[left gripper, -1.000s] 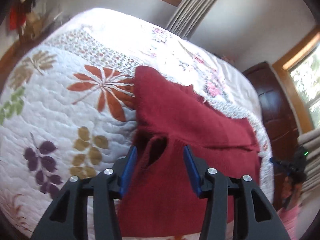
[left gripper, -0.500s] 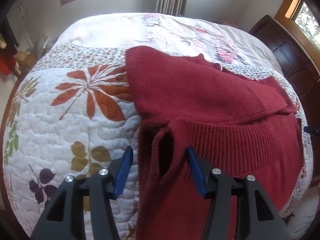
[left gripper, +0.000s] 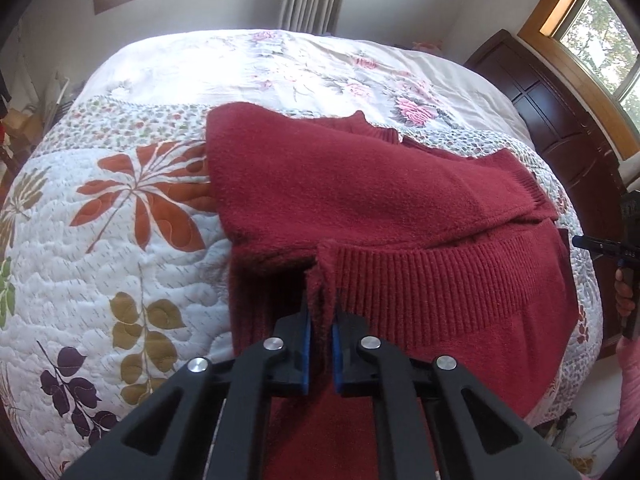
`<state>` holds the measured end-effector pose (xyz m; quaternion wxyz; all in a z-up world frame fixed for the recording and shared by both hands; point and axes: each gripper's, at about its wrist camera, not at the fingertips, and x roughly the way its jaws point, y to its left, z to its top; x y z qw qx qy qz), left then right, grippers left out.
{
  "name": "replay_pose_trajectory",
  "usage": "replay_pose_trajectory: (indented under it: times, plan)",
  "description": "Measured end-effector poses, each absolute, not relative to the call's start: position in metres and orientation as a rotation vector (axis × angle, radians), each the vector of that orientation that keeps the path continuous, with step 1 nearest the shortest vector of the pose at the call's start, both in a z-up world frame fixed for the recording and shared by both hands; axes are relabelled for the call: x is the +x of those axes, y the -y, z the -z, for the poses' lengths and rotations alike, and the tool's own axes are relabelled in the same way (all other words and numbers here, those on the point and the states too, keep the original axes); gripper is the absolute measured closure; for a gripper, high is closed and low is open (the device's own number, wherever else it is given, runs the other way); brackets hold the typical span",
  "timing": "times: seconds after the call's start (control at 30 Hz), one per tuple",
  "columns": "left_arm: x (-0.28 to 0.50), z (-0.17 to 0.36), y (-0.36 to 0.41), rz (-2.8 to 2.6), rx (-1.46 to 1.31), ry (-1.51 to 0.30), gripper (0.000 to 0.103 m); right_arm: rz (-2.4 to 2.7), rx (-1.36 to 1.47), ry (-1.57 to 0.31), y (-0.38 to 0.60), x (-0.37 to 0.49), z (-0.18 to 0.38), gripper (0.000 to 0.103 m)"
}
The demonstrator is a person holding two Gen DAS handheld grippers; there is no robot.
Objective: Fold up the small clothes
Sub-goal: 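Grasp the folded hem edge with both grippers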
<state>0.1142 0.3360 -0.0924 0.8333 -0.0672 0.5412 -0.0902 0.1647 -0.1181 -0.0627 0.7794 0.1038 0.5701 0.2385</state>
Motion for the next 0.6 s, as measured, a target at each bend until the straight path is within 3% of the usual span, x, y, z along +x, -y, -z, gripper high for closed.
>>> replay_pose_trajectory:
  times: [0.07,0.23,0.4,0.47,0.5,0.53,0.57,0.6]
  plan:
    - [0.118,0.098,-0.337,0.175,-0.137,-1.166,0.093,-0.546,0.165,-1.226,0.109,0.163,0.061,0.044]
    - [0.124,0.108,-0.333,0.143,-0.11,-1.179,0.073,-0.563,0.047,-1.235,0.089,0.169,0.066,0.04]
    - [0.13,0.116,-0.334,0.147,-0.148,-1.202,0.074,-0.526,0.025,-1.308,0.083,0.184,0.089,0.039]
    - [0.131,0.119,-0.335,0.157,-0.185,-1.209,0.086,-0.519,0.02,-1.326,0.081,0.185,0.095,0.046]
    - [0.13,0.12,-0.336,0.162,-0.199,-1.212,0.09,-0.523,0.013,-1.327,0.08,0.184,0.096,0.056]
    - [0.13,0.12,-0.336,0.161,-0.202,-1.208,0.094,-0.548,0.022,-1.328,0.078,0.183,0.097,0.075]
    - [0.129,0.119,-0.334,0.166,-0.199,-1.204,0.095,-0.579,0.045,-1.337,0.077,0.181,0.097,0.086]
    - [0.128,0.118,-0.333,0.167,-0.196,-1.2,0.095,-0.579,0.038,-1.332,0.077,0.18,0.096,0.087]
